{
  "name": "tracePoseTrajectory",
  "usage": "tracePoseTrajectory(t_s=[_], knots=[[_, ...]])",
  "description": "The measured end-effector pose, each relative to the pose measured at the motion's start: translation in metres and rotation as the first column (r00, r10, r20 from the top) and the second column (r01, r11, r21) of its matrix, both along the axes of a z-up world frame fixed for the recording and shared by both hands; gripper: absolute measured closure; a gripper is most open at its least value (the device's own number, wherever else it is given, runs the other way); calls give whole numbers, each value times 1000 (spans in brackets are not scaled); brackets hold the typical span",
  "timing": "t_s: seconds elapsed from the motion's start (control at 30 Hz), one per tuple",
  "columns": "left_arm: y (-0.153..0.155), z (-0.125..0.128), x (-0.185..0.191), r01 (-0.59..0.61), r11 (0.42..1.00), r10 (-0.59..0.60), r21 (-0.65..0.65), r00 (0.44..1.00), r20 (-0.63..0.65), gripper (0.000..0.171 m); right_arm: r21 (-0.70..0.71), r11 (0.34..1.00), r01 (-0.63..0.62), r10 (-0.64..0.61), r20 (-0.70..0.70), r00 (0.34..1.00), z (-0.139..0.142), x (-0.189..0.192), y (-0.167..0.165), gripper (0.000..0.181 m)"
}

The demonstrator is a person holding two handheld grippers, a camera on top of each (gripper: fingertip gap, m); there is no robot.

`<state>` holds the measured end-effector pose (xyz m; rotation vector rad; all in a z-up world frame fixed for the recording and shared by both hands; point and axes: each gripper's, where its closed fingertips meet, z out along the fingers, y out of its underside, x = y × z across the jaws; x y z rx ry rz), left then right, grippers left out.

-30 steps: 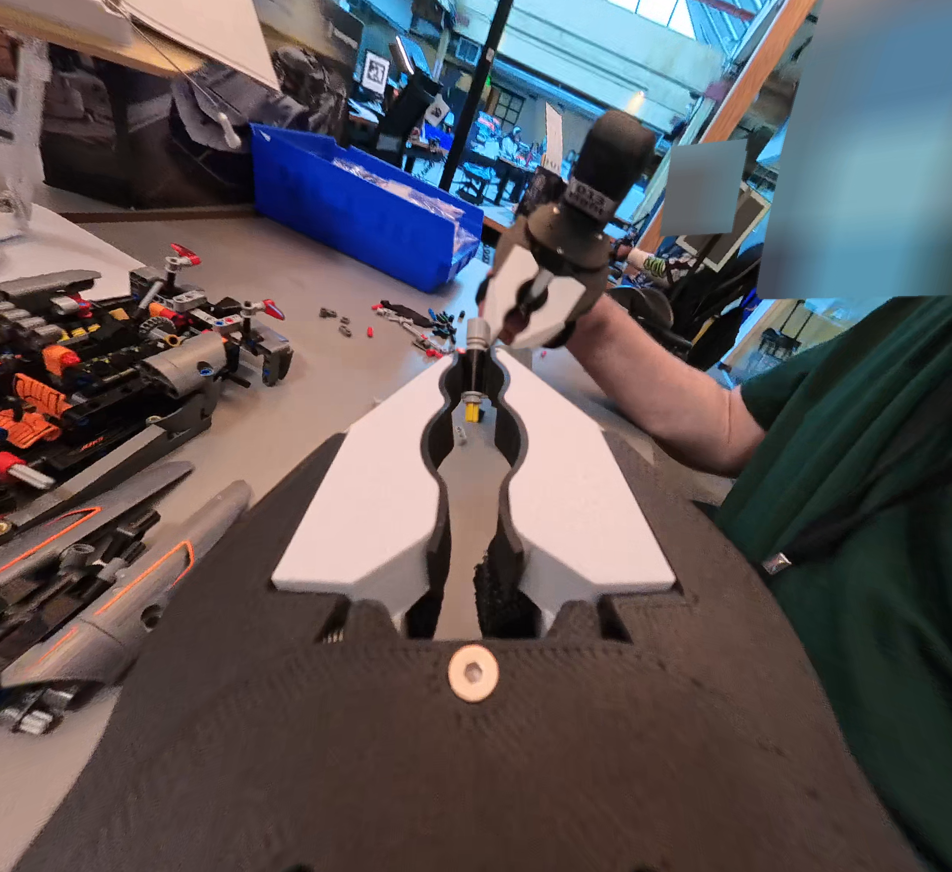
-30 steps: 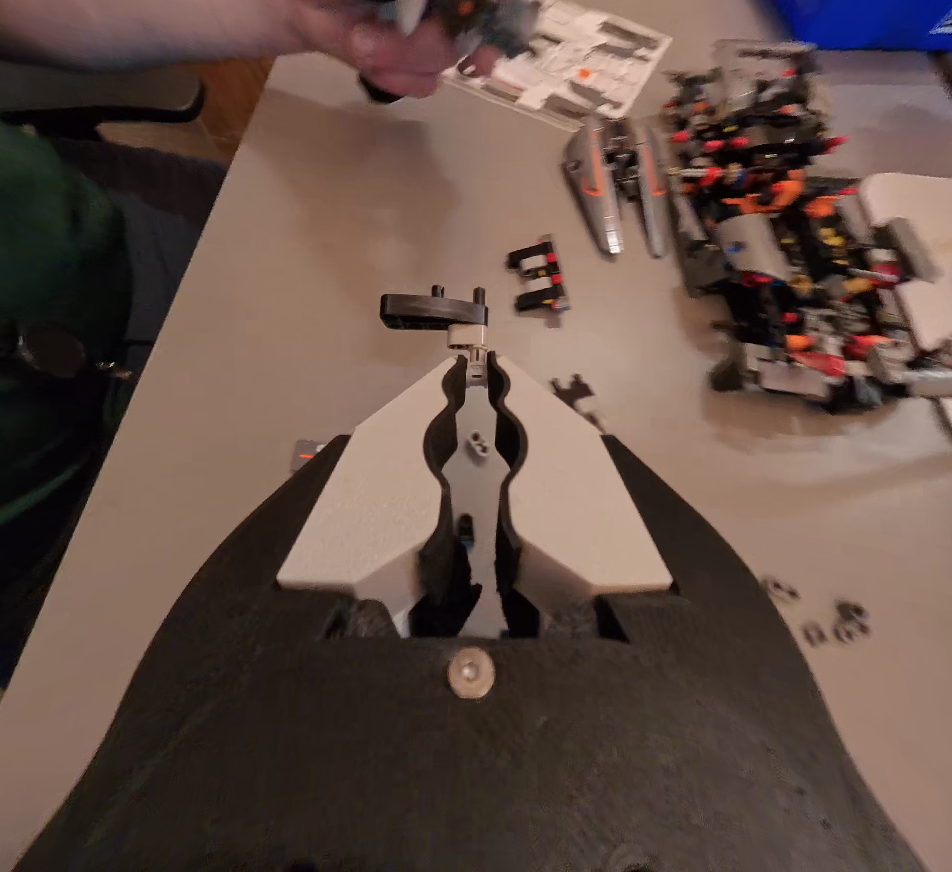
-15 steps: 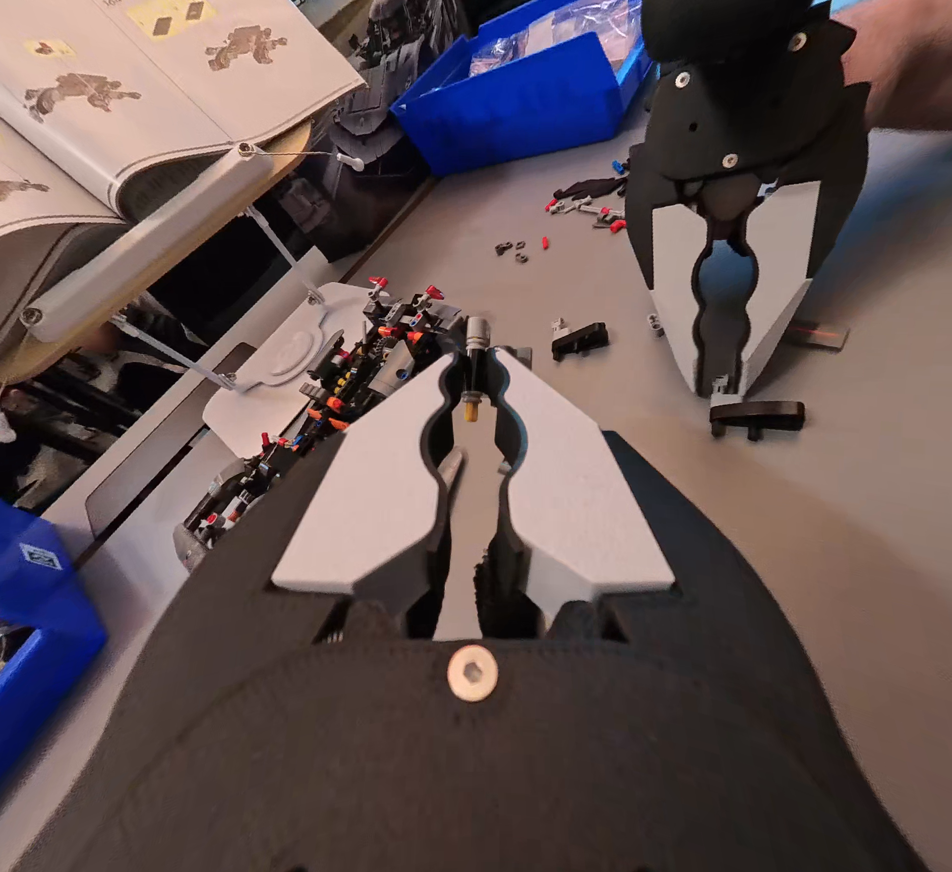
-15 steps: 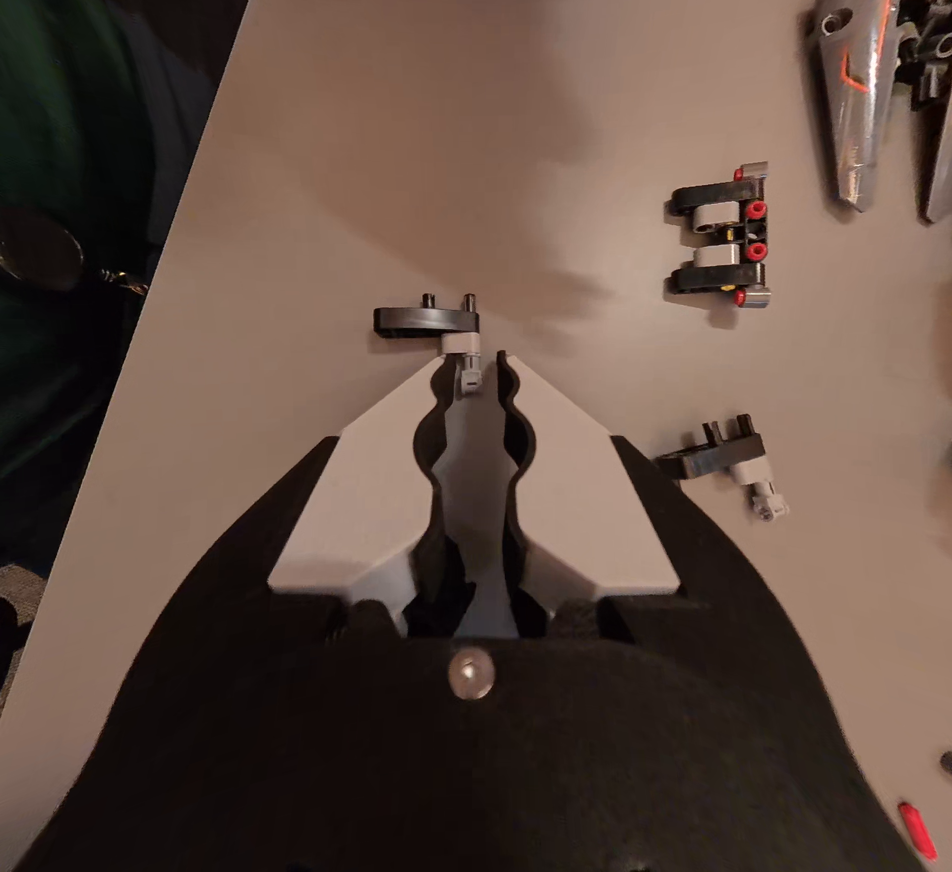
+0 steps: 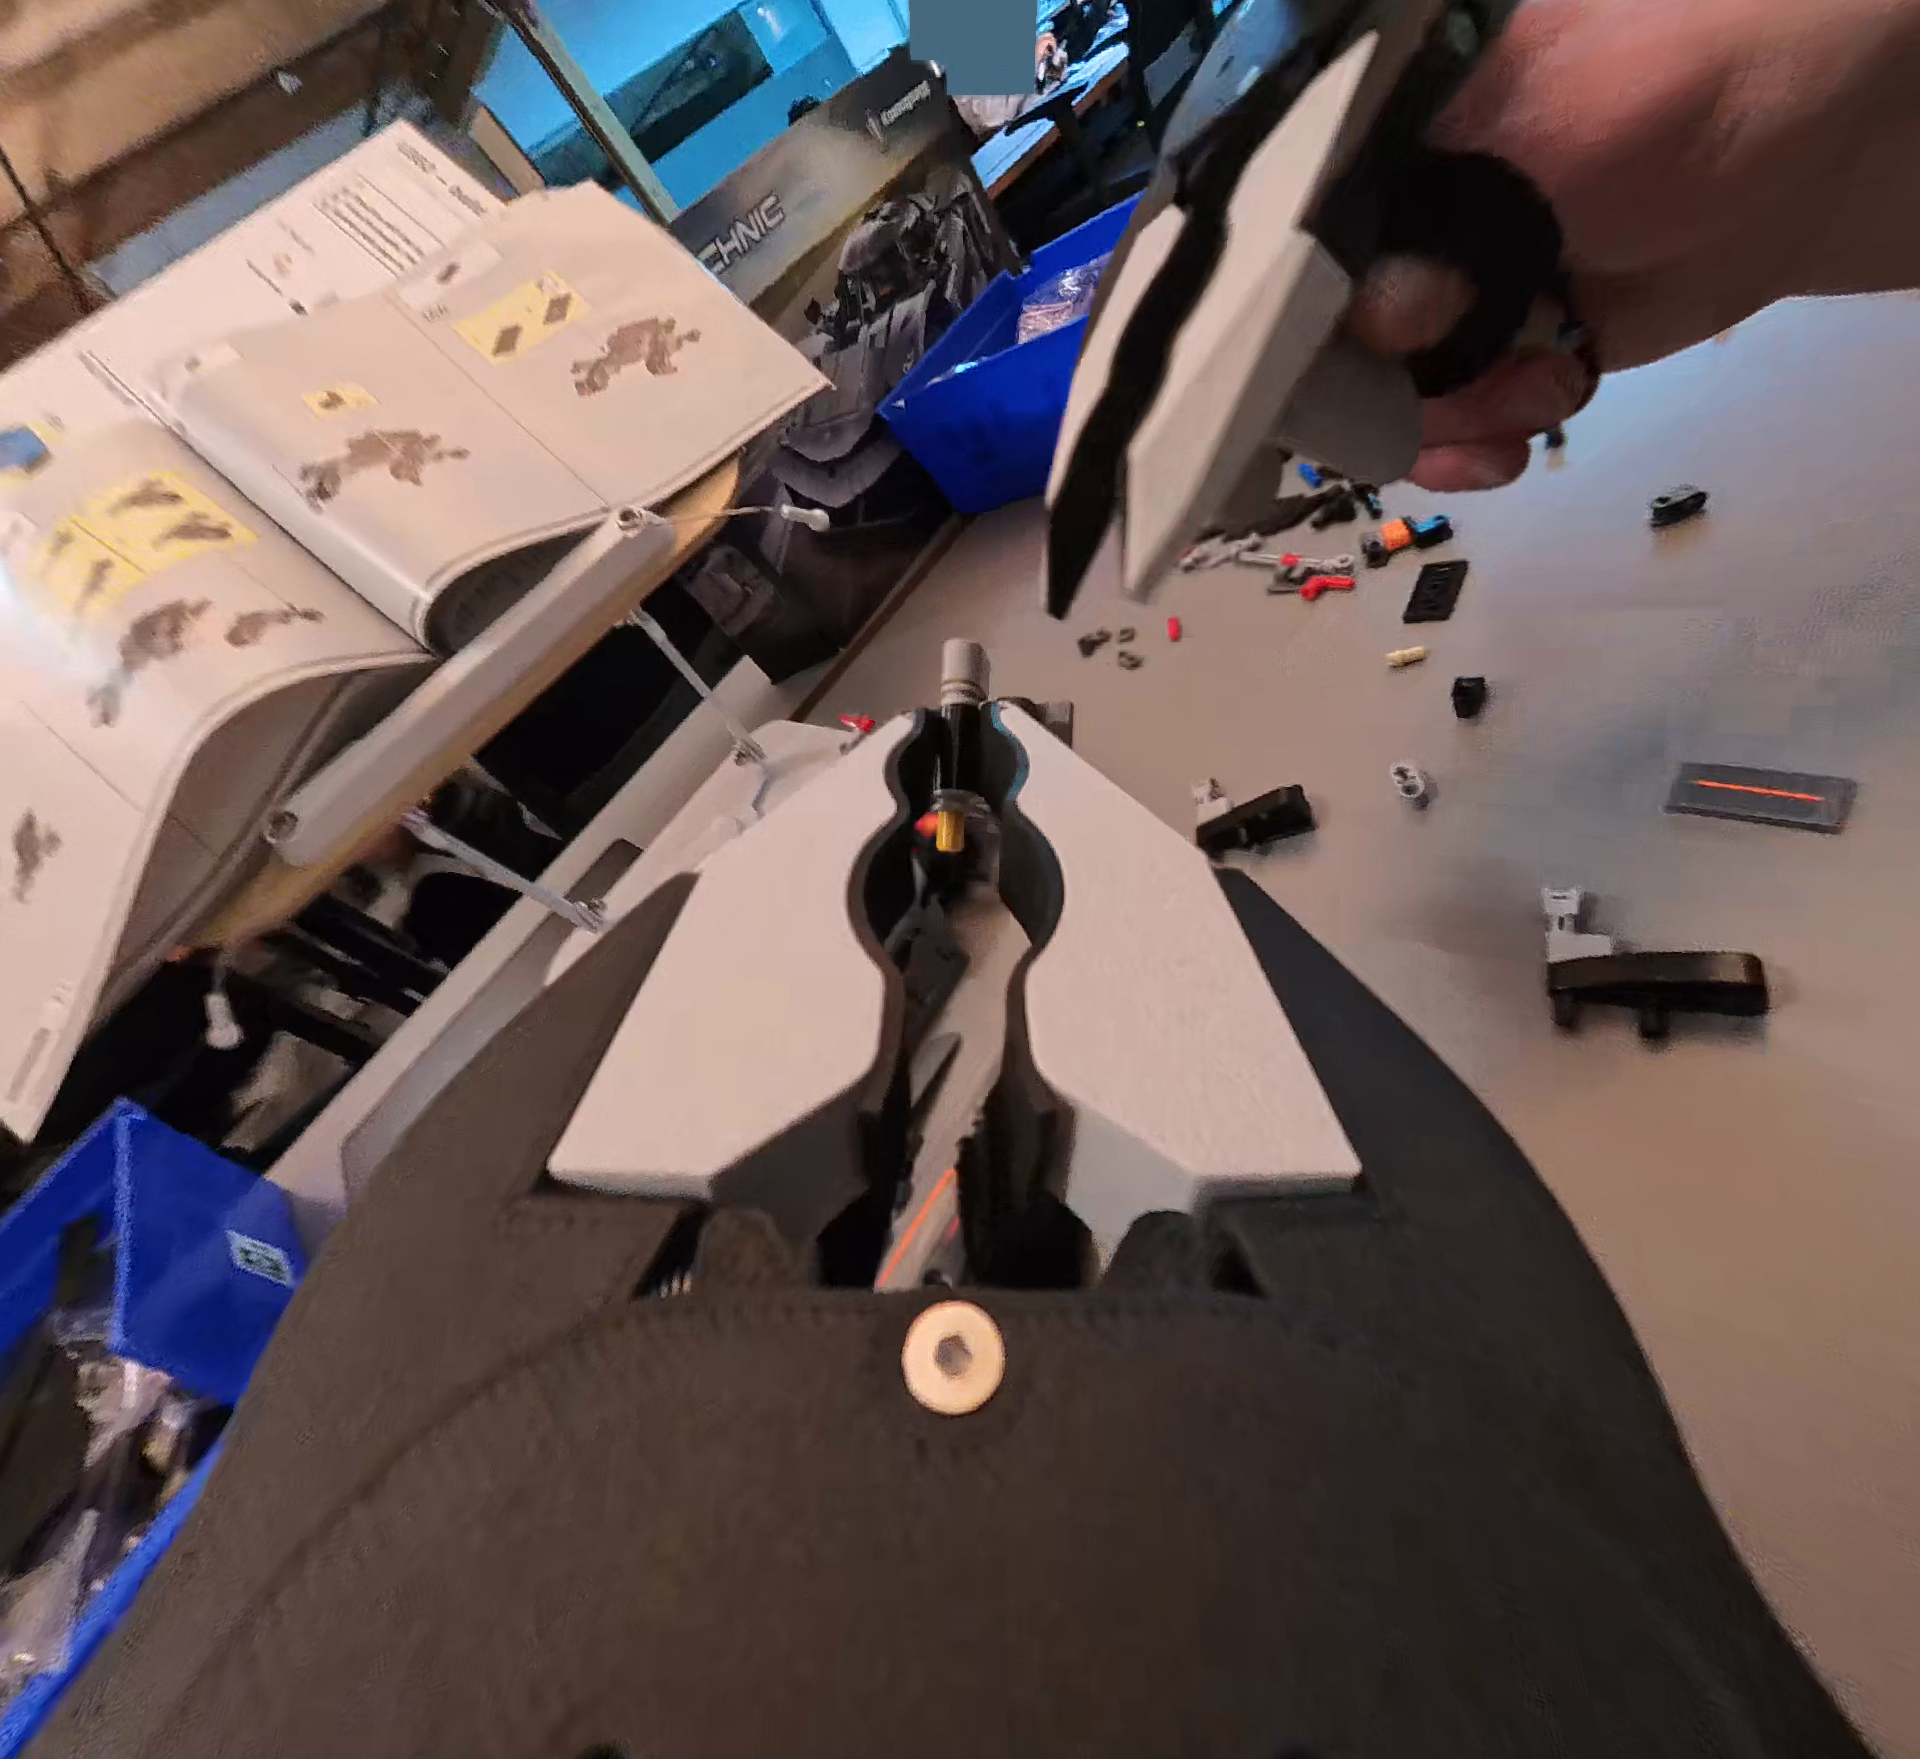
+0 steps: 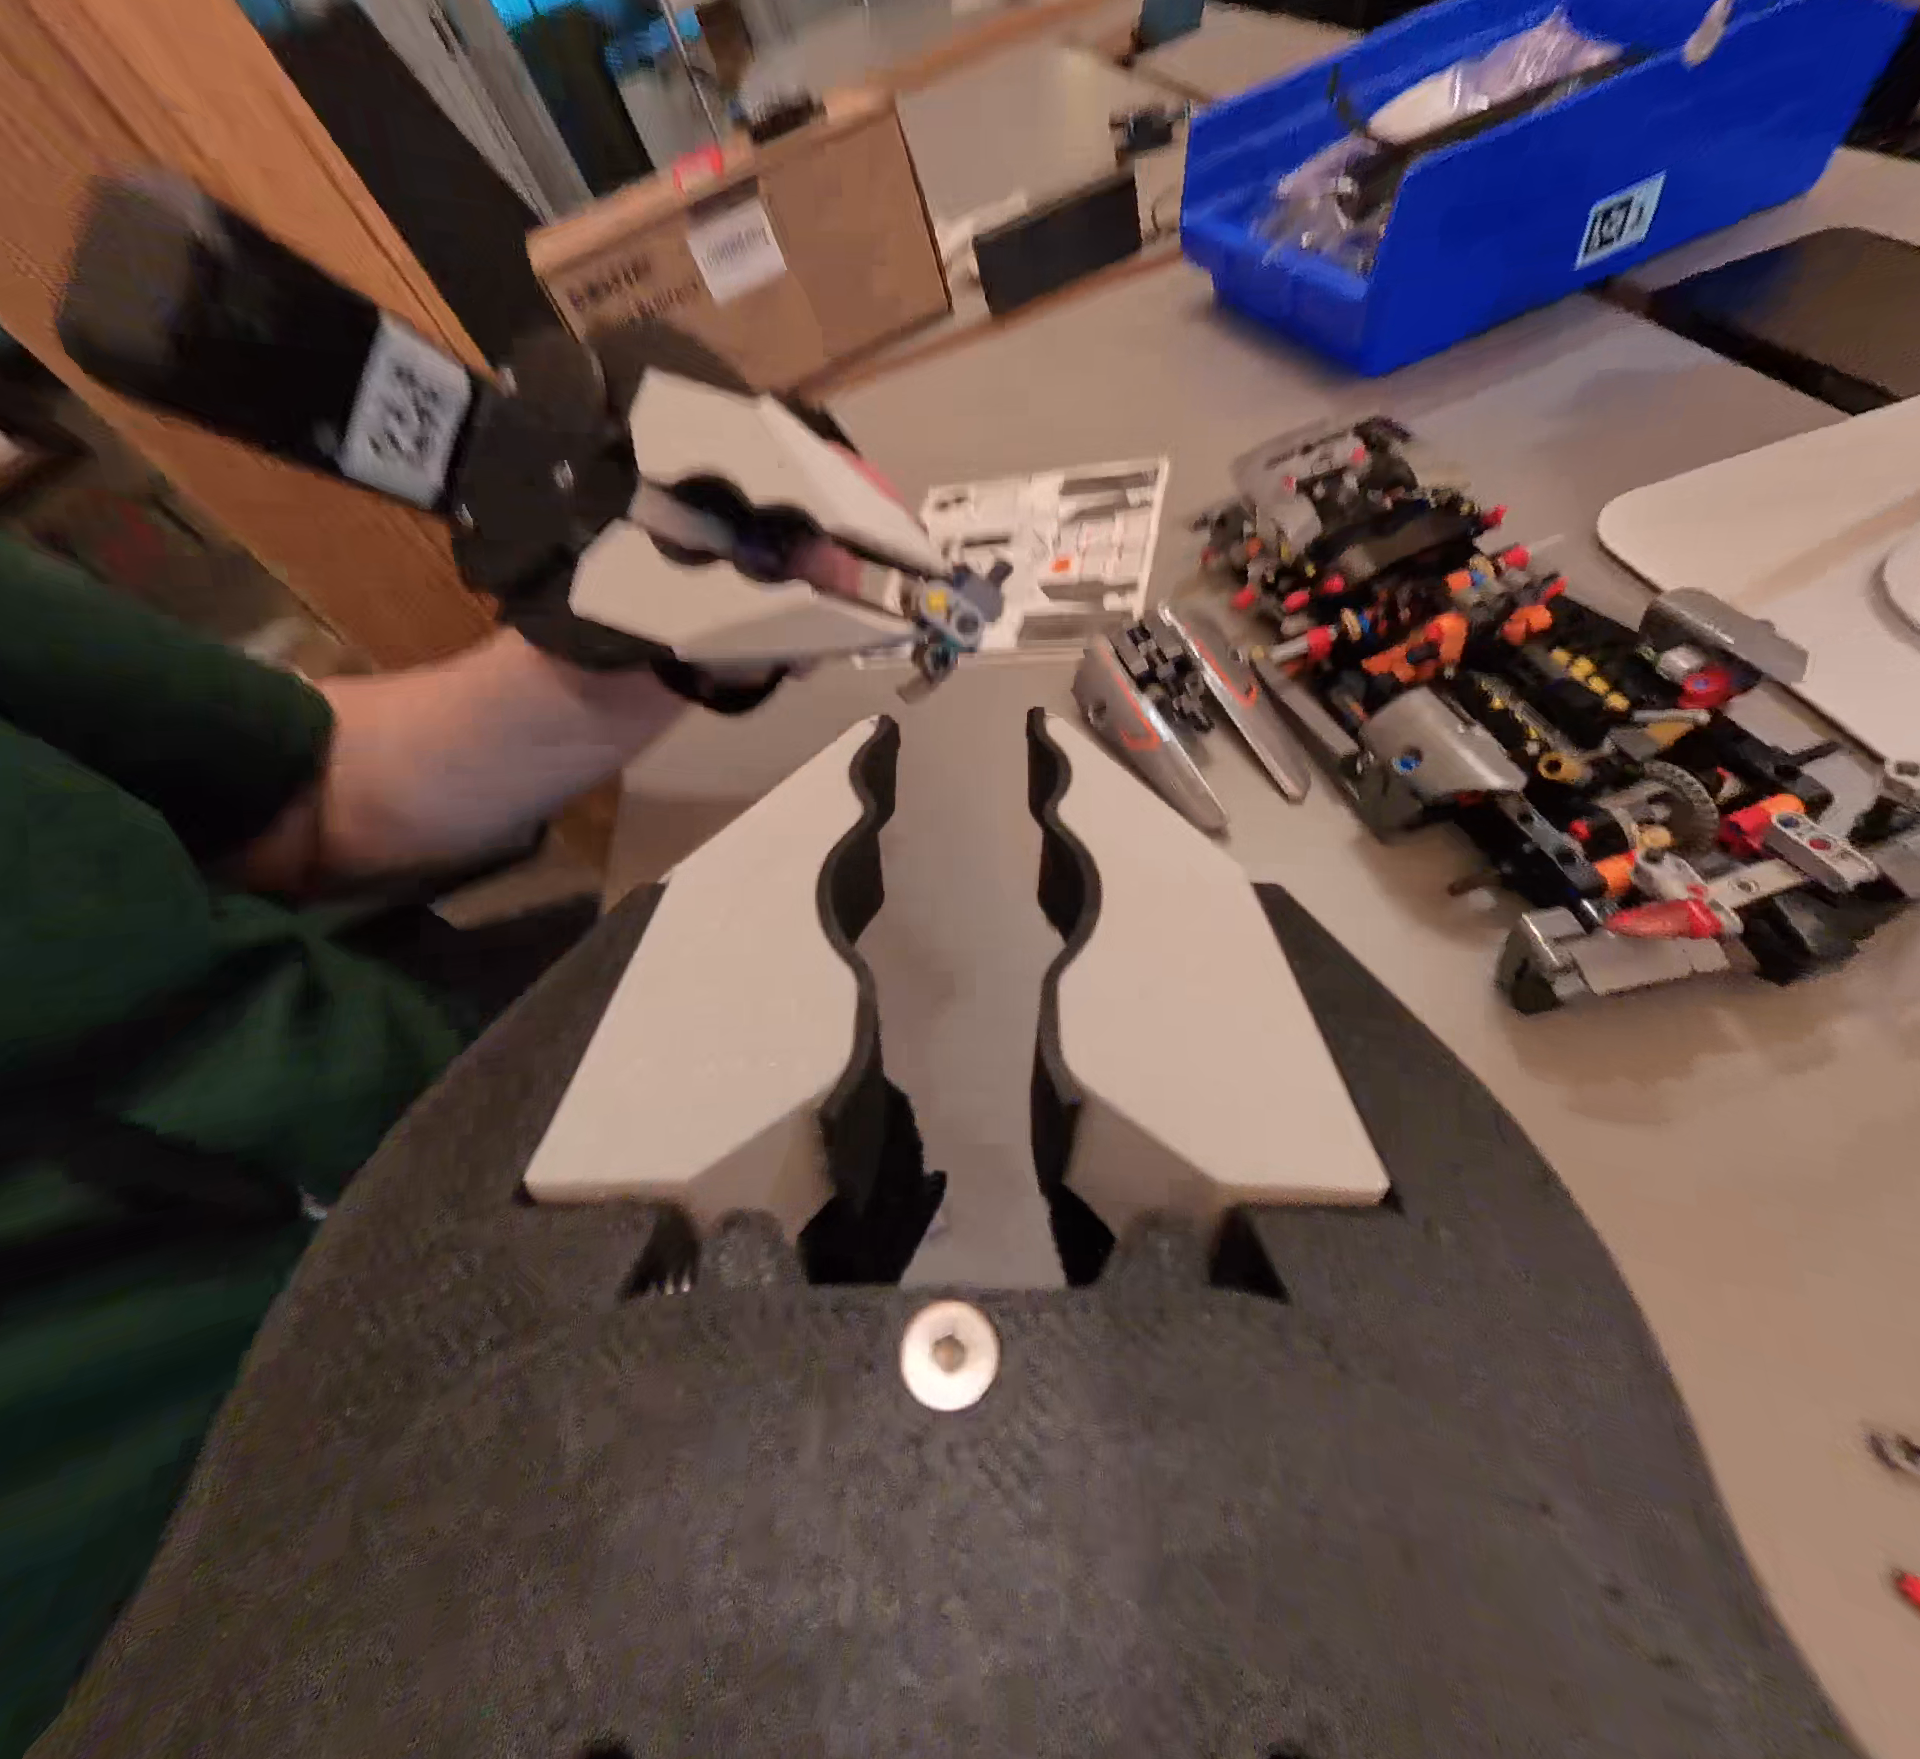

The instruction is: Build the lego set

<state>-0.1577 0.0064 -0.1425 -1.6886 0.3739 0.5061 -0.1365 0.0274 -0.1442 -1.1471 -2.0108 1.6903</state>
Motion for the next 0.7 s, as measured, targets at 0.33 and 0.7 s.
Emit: tracePoseTrajectory(t_s=[0.33,0.7], knots=[[8,25,4,-3,994,14,106,994,-106,164,-224,972,-73,82,29,996,12,-7,-25,156],[7,52,7,56,954,-104,295,983,149,164,-215,977,-9,-19,-127,992,37,-13,-22,162]])
